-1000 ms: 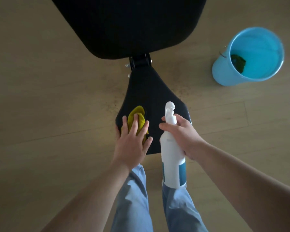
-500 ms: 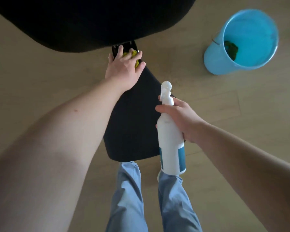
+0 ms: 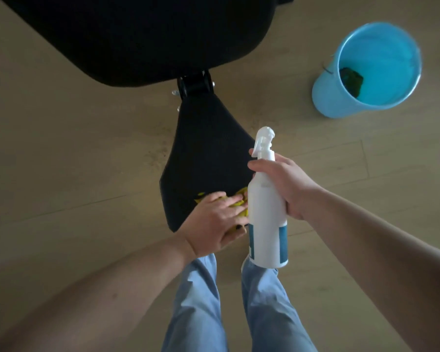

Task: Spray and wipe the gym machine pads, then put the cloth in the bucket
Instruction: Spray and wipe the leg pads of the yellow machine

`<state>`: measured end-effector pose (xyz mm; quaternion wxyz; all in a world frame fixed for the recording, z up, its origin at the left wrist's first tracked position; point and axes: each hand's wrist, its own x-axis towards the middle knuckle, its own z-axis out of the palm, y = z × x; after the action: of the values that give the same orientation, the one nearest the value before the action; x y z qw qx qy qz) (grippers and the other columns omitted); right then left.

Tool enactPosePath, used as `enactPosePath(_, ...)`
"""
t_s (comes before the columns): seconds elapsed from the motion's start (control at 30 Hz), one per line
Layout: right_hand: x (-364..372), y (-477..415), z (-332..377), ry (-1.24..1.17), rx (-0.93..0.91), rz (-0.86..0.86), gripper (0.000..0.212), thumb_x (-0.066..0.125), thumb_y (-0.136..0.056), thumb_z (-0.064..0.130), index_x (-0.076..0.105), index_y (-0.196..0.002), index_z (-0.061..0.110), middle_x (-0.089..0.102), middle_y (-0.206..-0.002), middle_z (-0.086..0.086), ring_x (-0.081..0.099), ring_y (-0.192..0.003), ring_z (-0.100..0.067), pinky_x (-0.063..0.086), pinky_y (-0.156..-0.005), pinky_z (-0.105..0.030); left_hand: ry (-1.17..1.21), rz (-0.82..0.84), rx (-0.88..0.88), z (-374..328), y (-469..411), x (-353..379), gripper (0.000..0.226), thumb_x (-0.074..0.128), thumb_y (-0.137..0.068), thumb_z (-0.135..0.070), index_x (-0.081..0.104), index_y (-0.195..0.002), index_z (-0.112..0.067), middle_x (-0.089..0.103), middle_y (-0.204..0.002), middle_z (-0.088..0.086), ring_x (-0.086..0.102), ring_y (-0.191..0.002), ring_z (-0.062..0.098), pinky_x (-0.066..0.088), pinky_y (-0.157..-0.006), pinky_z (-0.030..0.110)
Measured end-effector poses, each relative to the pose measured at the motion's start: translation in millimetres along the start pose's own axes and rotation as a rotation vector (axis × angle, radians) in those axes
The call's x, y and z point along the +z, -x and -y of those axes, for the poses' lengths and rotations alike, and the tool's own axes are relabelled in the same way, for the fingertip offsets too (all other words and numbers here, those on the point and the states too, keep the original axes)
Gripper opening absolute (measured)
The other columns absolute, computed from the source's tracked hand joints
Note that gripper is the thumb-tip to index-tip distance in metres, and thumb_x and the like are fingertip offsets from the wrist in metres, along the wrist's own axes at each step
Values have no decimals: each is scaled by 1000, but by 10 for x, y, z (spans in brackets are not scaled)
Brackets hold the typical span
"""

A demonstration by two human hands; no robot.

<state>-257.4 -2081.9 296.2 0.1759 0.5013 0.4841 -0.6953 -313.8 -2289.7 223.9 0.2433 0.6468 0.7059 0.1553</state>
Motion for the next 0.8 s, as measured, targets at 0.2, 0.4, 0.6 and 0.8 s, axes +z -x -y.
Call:
enactPosePath(0.2, 2, -10, -40, 43, -11, 48, 25, 76, -87, 32, 70, -112, 28, 69, -84, -14, 71, -78, -34, 60, -87, -63, -306, 132, 118, 558, -75, -149, 60, 61, -96, -49, 40, -148, -29, 43, -159, 8, 34, -150, 38, 28, -120, 60)
enactPosePath(0.4, -111, -179, -150, 20, -5, 36, 23, 77, -86, 33, 70, -108, 32, 72, -92, -20, 74, -86, -41, 59, -82, -69, -286, 72, -473, 1317, -823, -621, 61, 31, -106, -51, 31, -161, -23, 21, -169, 11, 17, -156, 37, 16, -124, 60)
enactPosePath(0.6, -246, -125, -200, -56, 10, 41, 24, 73, -93, 27, 67, -116, 28, 71, -80, -15, 72, -76, -34, 61, -83, -63, -216, -117, -679, 917, -1256, -396, 48, 46, -106, -28, 46, -152, -13, 39, -161, 17, 24, -153, 39, 24, -119, 66)
enactPosePath(0.8, -505, 63, -237, -131, -29, 35, 17, 69, -96, 22, 67, -113, 21, 67, -79, -14, 68, -76, -35, 60, -74, -50, -150, -94, -183, 28, -983, 14, 42, 67, -92, -18, 64, -134, -11, 61, -143, 13, 51, -139, 33, 41, -113, 53)
